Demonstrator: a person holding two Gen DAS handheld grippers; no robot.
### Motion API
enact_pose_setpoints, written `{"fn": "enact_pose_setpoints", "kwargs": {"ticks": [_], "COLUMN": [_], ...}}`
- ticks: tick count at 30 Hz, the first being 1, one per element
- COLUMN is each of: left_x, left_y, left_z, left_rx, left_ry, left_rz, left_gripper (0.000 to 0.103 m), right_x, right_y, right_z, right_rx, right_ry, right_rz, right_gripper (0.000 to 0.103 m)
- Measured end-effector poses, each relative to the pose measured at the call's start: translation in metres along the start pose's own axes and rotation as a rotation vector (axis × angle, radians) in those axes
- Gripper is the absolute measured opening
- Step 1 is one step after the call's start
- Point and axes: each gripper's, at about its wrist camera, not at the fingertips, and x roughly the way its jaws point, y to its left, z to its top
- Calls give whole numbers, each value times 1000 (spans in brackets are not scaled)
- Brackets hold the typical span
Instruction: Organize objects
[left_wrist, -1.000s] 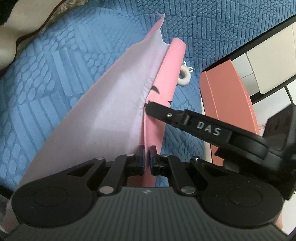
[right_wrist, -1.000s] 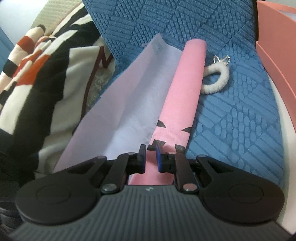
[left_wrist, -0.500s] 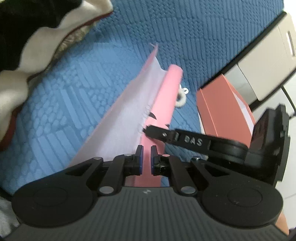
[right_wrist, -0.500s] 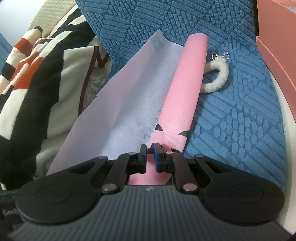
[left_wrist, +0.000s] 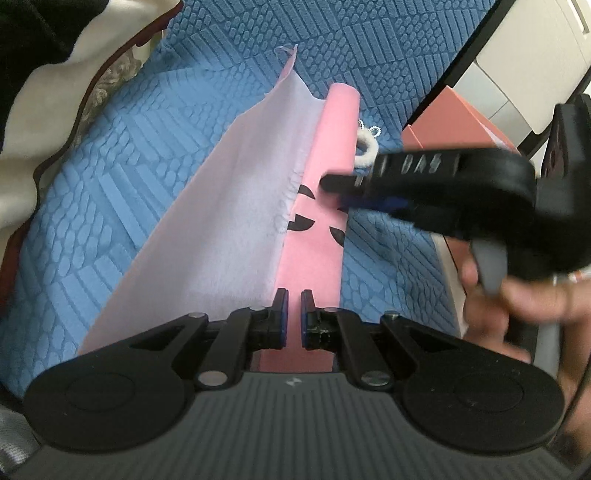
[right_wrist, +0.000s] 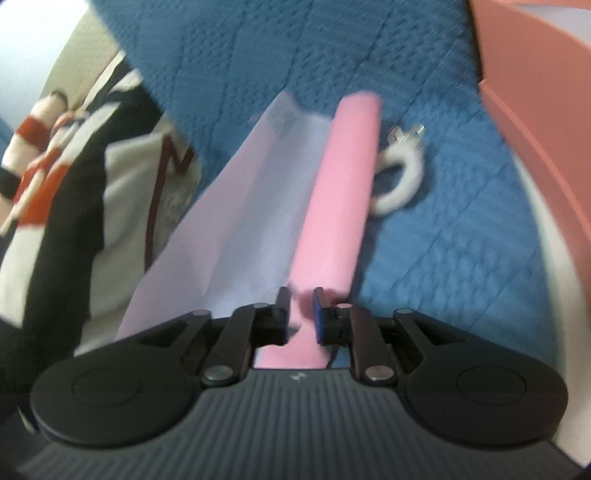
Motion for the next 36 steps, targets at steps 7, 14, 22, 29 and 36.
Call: {"fn": "enact_pose_setpoints", "kwargs": {"ticks": [7, 14, 22, 29, 36], "left_x": [-1, 0, 0, 0, -1], "left_y": [3, 5, 7, 10, 11], "left_z": [0, 0, 2, 3, 3], "left_rx": [-18, -38, -51, -79, -82], "left_ry": [2, 7, 13, 17, 18], "left_rz": [-11, -25, -34, -46, -44], "left_gripper": [7, 7, 7, 7, 7], "right_x": [7, 23, 22, 14, 9], "right_y": [-29, -36, -45, -41, -26], "right_z": [30, 33, 26, 5, -20], "right_rx": [76, 91, 173, 212, 204], "right_ry": [-47, -20, -7, 26, 93], "right_rz": [4, 39, 103, 141, 138], "right_gripper": [54, 53, 31, 18, 9]}}
